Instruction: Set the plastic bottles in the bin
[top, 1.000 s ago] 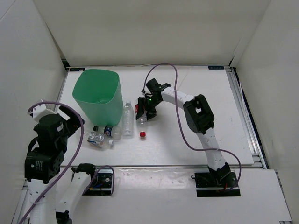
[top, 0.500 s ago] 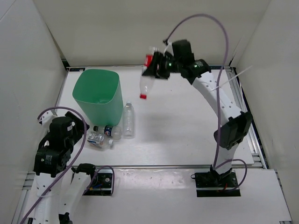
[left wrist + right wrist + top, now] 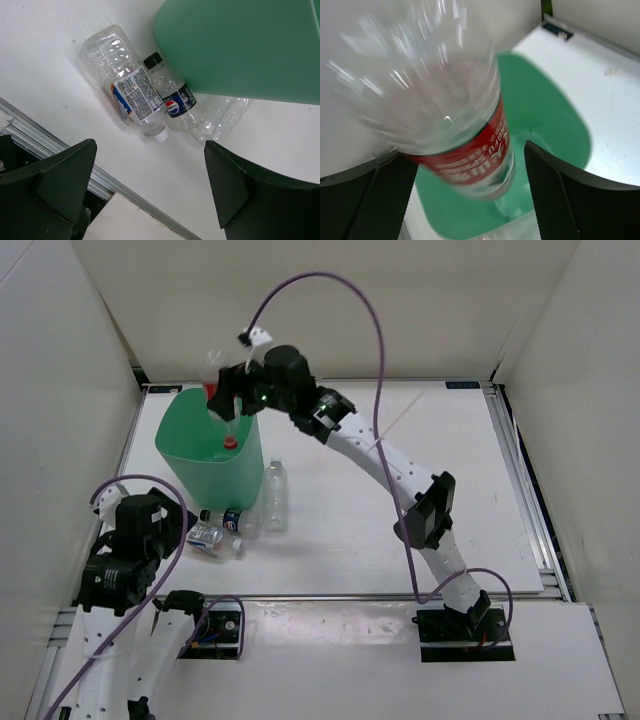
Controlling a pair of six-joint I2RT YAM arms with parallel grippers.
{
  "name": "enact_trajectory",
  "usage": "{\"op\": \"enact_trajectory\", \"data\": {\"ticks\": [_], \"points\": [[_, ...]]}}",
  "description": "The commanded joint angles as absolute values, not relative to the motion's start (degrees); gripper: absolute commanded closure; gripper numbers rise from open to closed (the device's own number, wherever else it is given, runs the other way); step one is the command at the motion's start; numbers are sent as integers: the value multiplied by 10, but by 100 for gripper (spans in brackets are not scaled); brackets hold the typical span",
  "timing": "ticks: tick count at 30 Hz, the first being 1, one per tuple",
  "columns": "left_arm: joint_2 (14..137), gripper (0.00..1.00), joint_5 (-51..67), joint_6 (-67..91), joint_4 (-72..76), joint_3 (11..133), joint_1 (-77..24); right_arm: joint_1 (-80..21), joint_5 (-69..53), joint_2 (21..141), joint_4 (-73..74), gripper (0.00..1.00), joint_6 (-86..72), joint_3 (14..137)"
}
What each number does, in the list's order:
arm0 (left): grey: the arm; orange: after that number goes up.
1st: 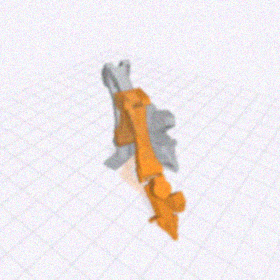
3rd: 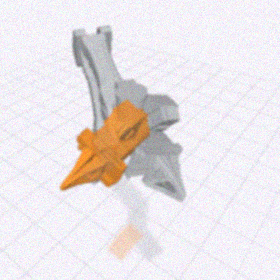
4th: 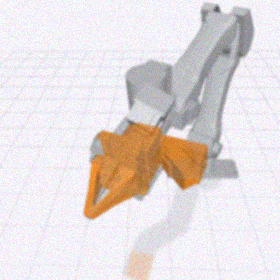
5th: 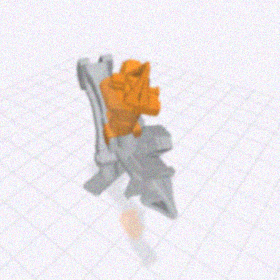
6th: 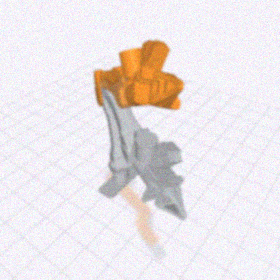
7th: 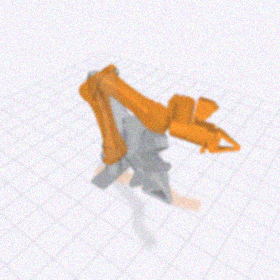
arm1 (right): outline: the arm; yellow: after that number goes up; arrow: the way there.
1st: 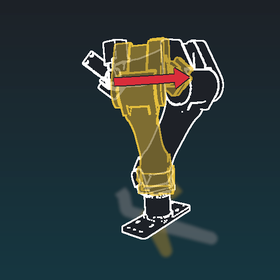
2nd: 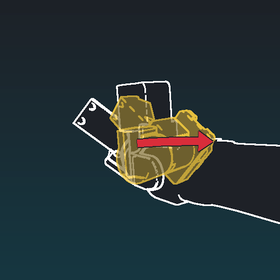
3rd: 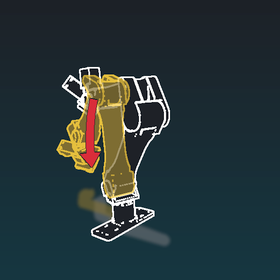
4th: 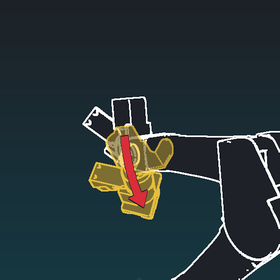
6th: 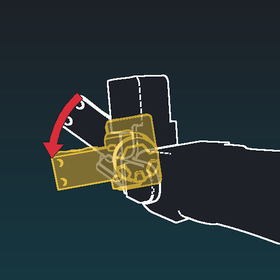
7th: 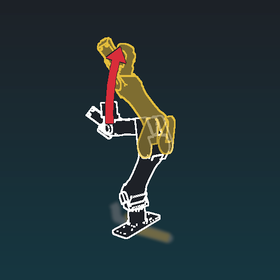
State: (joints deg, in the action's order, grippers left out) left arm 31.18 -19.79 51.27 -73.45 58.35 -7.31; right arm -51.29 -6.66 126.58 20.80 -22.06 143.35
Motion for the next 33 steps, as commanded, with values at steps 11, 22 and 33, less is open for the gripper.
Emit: {"op": "enact_trajectory", "data": {"ticks": [11,22,33], "points": [[337,0,-203,516,-671,573,-75,-385,-59,1037,309,0,-337,1188],[349,0,-201,562,-684,534,-75,-335,-386,1186,349,0,-334,1106],[309,0,-201,600,-732,524,-75,-370,-446,1307,322,0,-334,1107]]}}
